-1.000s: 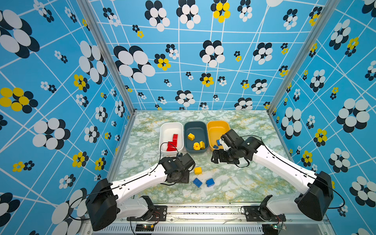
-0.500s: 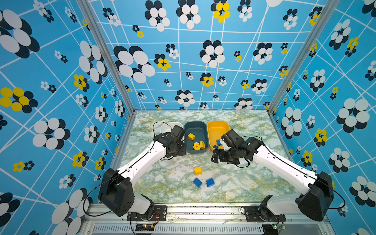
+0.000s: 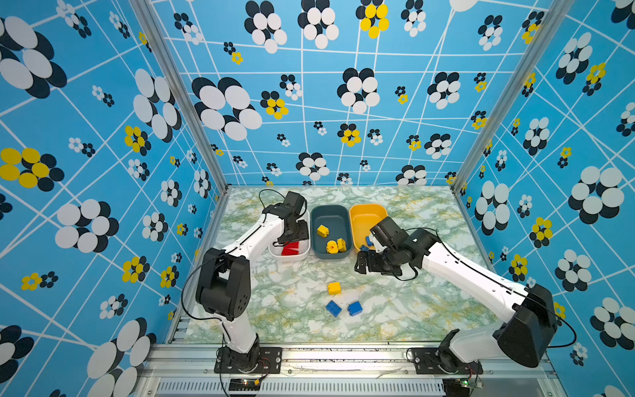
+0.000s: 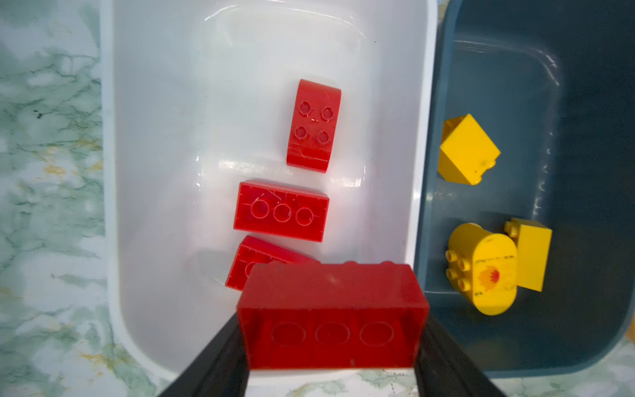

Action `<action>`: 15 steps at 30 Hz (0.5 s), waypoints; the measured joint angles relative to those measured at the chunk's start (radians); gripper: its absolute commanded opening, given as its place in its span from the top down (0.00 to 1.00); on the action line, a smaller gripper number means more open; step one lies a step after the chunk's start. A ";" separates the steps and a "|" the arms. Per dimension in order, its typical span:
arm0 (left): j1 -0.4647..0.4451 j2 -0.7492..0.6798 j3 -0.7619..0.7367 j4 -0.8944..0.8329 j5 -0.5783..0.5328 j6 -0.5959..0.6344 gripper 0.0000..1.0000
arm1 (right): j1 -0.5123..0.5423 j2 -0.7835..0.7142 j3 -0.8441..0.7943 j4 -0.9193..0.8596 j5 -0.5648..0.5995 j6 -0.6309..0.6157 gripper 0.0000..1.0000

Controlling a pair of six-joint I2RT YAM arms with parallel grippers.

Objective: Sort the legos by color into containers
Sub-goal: 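Carry the red brick over the white bin with the left gripper, then open the left gripper to drop the red brick into the white bin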

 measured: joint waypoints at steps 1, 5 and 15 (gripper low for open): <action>0.007 0.016 0.009 0.001 -0.003 0.006 0.36 | 0.000 0.006 0.006 0.000 0.000 -0.001 0.03; 0.034 0.066 0.041 0.001 -0.013 0.026 0.33 | -0.001 0.029 0.013 0.000 -0.001 -0.004 0.03; 0.062 0.108 0.072 0.013 -0.038 0.059 0.11 | 0.000 0.072 0.013 0.002 -0.016 -0.004 0.03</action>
